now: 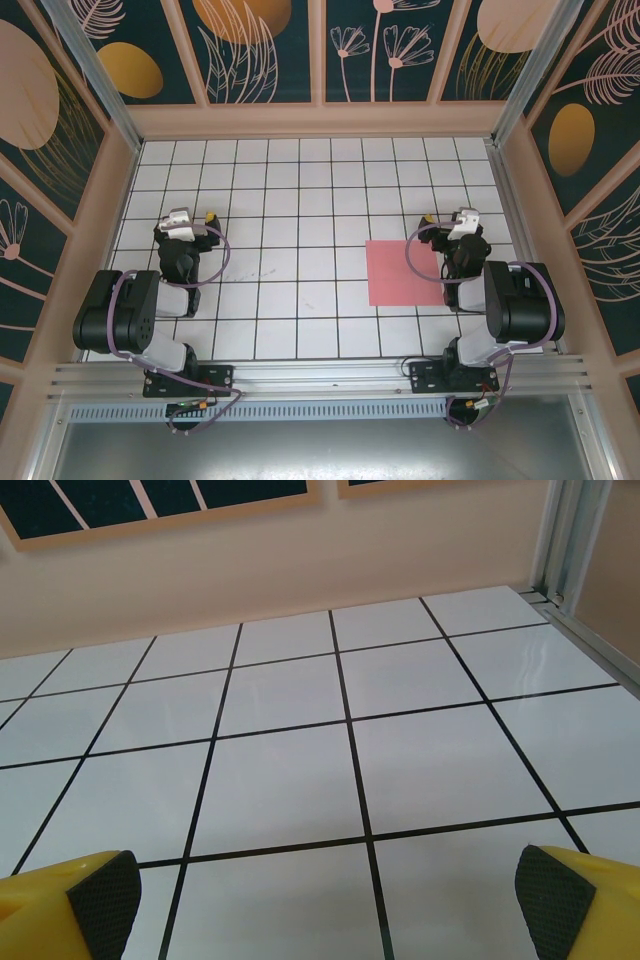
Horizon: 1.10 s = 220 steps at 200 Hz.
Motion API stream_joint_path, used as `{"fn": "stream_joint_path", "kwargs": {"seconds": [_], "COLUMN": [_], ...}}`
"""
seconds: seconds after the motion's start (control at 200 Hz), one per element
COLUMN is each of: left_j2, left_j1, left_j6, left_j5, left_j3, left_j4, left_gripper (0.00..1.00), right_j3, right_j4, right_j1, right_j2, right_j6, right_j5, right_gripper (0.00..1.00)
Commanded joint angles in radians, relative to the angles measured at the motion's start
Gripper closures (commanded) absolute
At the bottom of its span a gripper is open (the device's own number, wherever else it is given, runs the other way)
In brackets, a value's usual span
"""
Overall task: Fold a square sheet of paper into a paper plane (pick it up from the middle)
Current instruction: Move the square sheet of paper to the center of the table.
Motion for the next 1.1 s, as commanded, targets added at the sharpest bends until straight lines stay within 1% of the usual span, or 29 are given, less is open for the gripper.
{"fn": "stream_joint_path", "kwargs": {"seconds": [0.0, 0.15, 0.26, 0.32, 0.36, 0.42, 0.46, 0.51, 0.565, 0.59, 0.625, 0.671, 0.751, 0.806, 0.831, 0.886, 0.911, 0.971, 1.001, 1.031, 1.066, 1.096], "left_j2": [-0.012, -0.019, -0.042, -0.069, -0.098, -0.157, -0.196, -0.239, -0.287, -0.310, -0.342, -0.386, -0.452, -0.490, -0.510, -0.550, -0.568, -0.617, -0.637, -0.654, -0.668, -0.676], "left_j1": [0.005, 0.005, 0.005, 0.005, 0.005, 0.005, 0.005, 0.005, 0.006, 0.005, 0.004, 0.005, 0.005, 0.005, 0.005, 0.005, 0.005, 0.005, 0.005, 0.005, 0.005, 0.005], "left_j6": [0.014, 0.020, 0.016, 0.003, -0.005, -0.020, -0.034, -0.062, -0.102, -0.126, -0.170, -0.204, -0.302, -0.364, -0.400, -0.505, -0.547, -0.585, -0.586, -0.626, -0.661, -0.670], "left_j5": [0.015, 0.033, 0.029, 0.004, -0.020, -0.049, -0.066, -0.083, -0.104, -0.109, -0.119, -0.120, -0.147, -0.151, -0.154, -0.182, -0.193, -0.182, -0.177, -0.183, -0.183, -0.156], "left_j3": [0.006, -0.012, -0.058, -0.079, -0.082, -0.067, -0.044, -0.018, 0.009, 0.016, 0.030, 0.054, 0.111, 0.142, 0.150, 0.154, 0.155, 0.162, 0.160, 0.156, 0.159, 0.158], "left_j4": [0.013, 0.040, 0.106, 0.123, 0.102, 0.020, -0.071, -0.171, -0.266, -0.306, -0.360, -0.449, -0.615, -0.712, -0.742, -0.794, -0.822, -0.901, -0.923, -0.951, -0.976, -0.983], "left_gripper": [0.01, 0.01, 0.01, 0.01, 0.01, 0.01, 0.01, 0.01, 0.01, 0.01, 0.01, 0.01, 0.01, 0.01, 0.01, 0.01, 0.01, 0.01, 0.01, 0.01, 0.01, 0.01], "right_j3": [0.015, 0.005, -0.009, -0.002, 0.015, 0.084, 0.162, 0.225, 0.302, 0.338, 0.377, 0.426, 0.462, 0.459, 0.452, 0.443, 0.441, 0.430, 0.424, 0.422, 0.426, 0.427], "right_j4": [0.020, 0.032, 0.044, 0.013, -0.047, -0.227, -0.410, -0.549, -0.721, -0.802, -0.878, -0.978, -1.058, -1.071, -1.067, -1.104, -1.123, -1.128, -1.127, -1.131, -1.131, -1.120], "right_j1": [-0.005, 0.006, 0.014, 0.017, 0.017, 0.012, 0.005, 0.007, 0.008, 0.010, 0.011, 0.011, 0.017, 0.019, 0.021, 0.017, 0.014, 0.006, 0.007, 0.006, 0.007, 0.009], "right_j2": [0.001, -0.009, -0.025, -0.051, -0.079, -0.130, -0.150, -0.164, -0.191, -0.212, -0.230, -0.258, -0.306, -0.346, -0.363, -0.398, -0.409, -0.417, -0.410, -0.395, -0.367, -0.340], "right_j6": [-0.003, -0.018, -0.027, -0.033, -0.030, -0.005, 0.022, 0.042, 0.080, 0.124, 0.172, 0.209, 0.259, 0.306, 0.347, 0.508, 0.538, 0.513, 0.525, 0.542, 0.551, 0.545], "right_j5": [-0.010, -0.018, -0.015, -0.017, -0.017, -0.013, -0.030, -0.030, 0.002, 0.032, 0.051, 0.017, -0.050, -0.095, -0.087, -0.022, -0.028, -0.132, -0.174, -0.215, -0.288, -0.367], "right_gripper": [0.01, 0.01, 0.01, 0.01, 0.01, 0.01, 0.01, 0.01, 0.01, 0.01, 0.01, 0.01, 0.01, 0.01, 0.01, 0.01, 0.01, 0.01, 0.01, 0.01, 0.01, 0.01]}}
